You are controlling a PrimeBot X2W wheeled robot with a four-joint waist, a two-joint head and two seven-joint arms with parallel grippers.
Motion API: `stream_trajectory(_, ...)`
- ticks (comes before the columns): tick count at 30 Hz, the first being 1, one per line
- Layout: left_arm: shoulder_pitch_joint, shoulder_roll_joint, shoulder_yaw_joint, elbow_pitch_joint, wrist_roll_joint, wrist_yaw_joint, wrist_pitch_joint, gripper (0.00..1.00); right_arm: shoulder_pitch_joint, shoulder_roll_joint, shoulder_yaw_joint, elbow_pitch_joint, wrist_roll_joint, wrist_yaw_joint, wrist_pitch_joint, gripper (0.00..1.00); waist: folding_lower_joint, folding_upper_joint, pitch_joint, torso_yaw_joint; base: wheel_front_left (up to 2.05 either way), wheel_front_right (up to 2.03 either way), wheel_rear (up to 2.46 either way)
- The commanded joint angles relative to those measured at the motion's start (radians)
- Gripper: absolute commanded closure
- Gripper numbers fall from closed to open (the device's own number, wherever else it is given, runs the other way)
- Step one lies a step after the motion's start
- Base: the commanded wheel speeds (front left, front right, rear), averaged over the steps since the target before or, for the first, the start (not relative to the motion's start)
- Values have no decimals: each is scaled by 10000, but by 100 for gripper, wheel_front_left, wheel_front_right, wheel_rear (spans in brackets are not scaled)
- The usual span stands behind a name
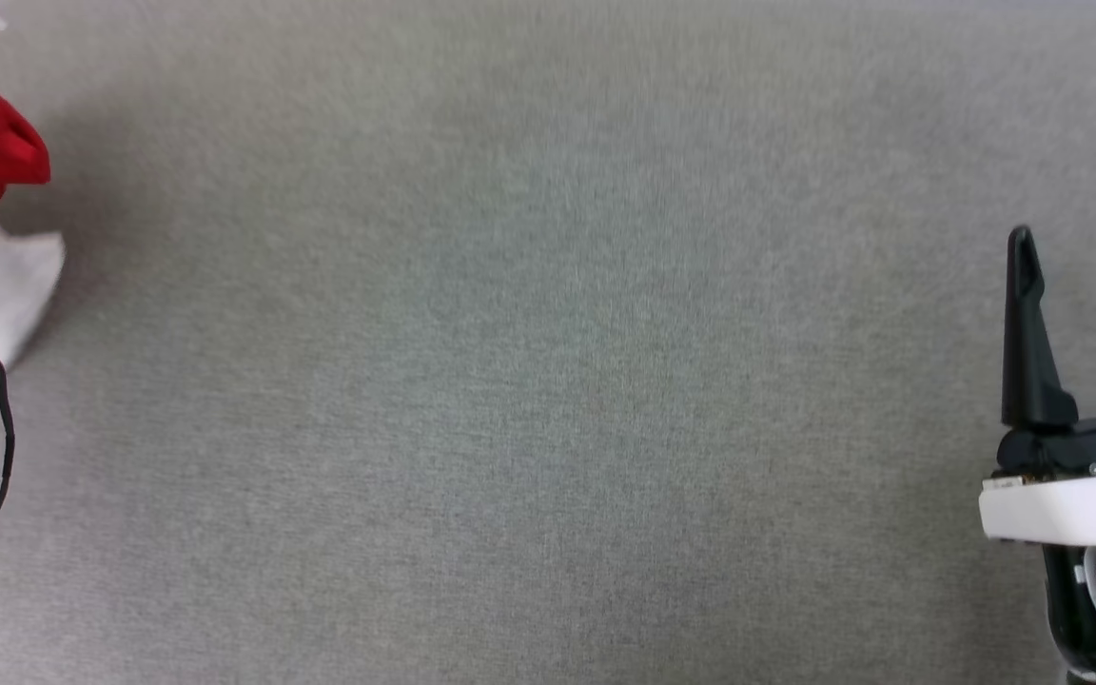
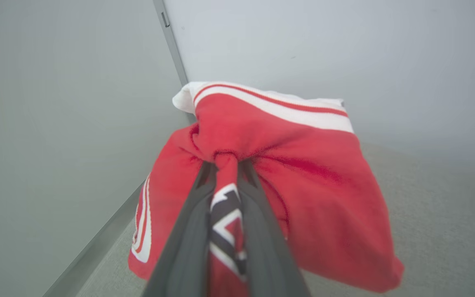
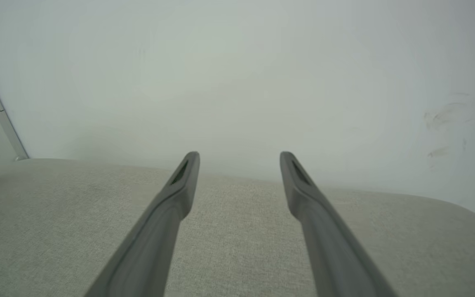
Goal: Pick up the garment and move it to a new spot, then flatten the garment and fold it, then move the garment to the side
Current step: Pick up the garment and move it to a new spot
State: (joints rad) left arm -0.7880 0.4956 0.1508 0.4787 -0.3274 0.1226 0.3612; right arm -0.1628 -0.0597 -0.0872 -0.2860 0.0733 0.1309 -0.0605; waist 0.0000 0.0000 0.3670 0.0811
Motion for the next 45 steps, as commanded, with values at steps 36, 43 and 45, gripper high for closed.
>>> stream_trajectory(36,3079,-4386,-5137,-2288,-17,-1340,-4224,100,1409,102,-101,377,1067,-3,226,0,0,0,-1829,-2770,0,0,0)
stream_trajectory(43,4208,-4447,-6498,-1055,-169,-1352,-4144,100,1157,102,172,705,1141,-3,13,0,0,0,-1290,-2688,0,0,0)
stream_trajectory(45,4372,-4442,-6781,-836,-308,-1354,-4198,80,1096,100,199,804,1131,-3,-34,0,0,0,-1238,-2569,0,0,0)
